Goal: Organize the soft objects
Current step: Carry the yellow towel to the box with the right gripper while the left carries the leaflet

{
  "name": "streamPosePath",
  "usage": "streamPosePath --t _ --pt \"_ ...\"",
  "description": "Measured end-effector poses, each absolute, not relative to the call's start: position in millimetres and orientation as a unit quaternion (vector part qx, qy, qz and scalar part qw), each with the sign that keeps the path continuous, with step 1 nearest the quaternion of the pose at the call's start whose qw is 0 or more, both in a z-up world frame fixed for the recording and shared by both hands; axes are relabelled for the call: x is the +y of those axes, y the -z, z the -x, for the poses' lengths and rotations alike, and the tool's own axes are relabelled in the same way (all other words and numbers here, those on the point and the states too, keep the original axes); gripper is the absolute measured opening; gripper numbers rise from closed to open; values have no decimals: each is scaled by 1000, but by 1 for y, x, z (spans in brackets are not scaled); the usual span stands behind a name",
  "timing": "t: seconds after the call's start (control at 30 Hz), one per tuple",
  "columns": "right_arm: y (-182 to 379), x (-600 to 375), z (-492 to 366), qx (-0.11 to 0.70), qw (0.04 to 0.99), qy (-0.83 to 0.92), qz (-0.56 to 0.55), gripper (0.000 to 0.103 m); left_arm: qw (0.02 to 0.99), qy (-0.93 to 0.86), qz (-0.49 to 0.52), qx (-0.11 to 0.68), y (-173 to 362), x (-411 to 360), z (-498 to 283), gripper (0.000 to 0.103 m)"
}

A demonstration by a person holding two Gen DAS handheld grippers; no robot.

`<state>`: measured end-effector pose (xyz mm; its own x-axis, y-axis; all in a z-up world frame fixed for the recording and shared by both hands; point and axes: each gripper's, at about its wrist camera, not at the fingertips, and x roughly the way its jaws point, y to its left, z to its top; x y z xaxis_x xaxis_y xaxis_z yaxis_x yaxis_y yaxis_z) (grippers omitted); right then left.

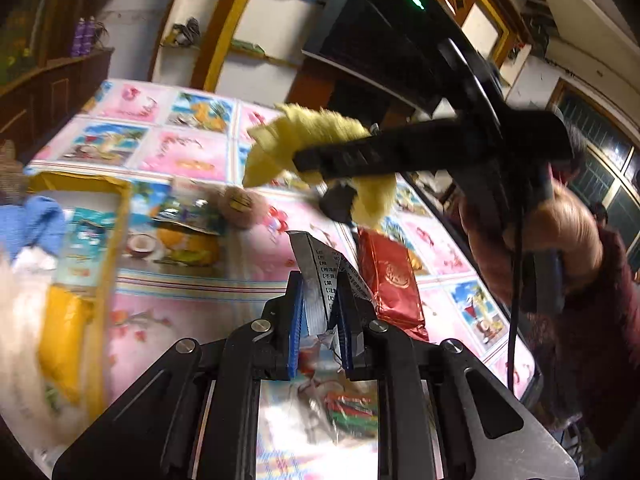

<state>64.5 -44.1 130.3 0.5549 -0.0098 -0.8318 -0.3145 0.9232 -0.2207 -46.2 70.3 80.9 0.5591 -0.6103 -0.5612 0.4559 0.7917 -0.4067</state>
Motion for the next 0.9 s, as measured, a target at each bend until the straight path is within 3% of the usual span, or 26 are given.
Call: streamPosePath --t 0.37,0.6,0.73,0.83,0.9 --pt "-154 48 19 431 865 -198 164 41 915 158 158 336 -100 205 103 15" --pt "-130 104 22 461 845 -236 132 41 912 55 102 393 -67 229 105 20" --pt "-109 127 14 482 836 -232 125 41 908 56 127 395 -59 241 112 20" --pt "-99 136 6 491 833 -232 103 41 914 46 136 379 -62 244 115 30" --pt "-95 139 -2 498 833 -228 77 41 920 35 136 366 -66 247 120 47"
